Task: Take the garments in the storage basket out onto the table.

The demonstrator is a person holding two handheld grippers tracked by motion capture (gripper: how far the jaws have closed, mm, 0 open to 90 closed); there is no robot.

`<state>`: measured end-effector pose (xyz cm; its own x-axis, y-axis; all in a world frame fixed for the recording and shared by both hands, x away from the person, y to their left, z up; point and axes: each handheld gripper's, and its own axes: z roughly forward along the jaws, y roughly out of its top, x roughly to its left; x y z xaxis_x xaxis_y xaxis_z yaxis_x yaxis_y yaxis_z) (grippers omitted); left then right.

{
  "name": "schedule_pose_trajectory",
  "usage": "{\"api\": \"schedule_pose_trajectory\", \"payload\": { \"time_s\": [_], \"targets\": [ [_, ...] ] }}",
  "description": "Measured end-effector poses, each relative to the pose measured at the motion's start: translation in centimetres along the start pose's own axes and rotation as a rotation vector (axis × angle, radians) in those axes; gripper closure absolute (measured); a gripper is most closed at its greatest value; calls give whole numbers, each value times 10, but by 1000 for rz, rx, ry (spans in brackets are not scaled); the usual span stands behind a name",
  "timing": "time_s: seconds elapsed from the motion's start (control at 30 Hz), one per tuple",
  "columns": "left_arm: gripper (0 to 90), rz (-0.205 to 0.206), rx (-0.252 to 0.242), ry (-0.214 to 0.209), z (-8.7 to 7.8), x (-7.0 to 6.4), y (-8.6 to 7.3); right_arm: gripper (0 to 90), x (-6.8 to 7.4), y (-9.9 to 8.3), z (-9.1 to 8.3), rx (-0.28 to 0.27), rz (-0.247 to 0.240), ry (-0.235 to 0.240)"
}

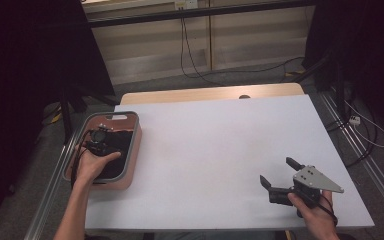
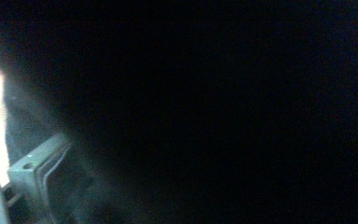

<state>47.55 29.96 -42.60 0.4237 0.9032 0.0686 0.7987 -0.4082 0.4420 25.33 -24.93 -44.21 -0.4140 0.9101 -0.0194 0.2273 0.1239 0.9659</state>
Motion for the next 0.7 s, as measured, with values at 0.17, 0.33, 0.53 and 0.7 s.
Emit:
{"api": "schedule_pose_trajectory", "payload": {
  "time_s": [0.17,0.33,0.53,0.7],
  "targets": [
    [0,26,34,28,3,-4,2,7,0,0,0,0,-4,5],
    [0,10,32,17,5,-4,2,7,1,0,-1,-1,-10,8],
    [51,20,43,-25,5,-1,3,7,1,0,-1,-1,-16,10],
    [193,22,73,-53,1,0,6,7,1,0,0,2,-17,14]
  ]
}}
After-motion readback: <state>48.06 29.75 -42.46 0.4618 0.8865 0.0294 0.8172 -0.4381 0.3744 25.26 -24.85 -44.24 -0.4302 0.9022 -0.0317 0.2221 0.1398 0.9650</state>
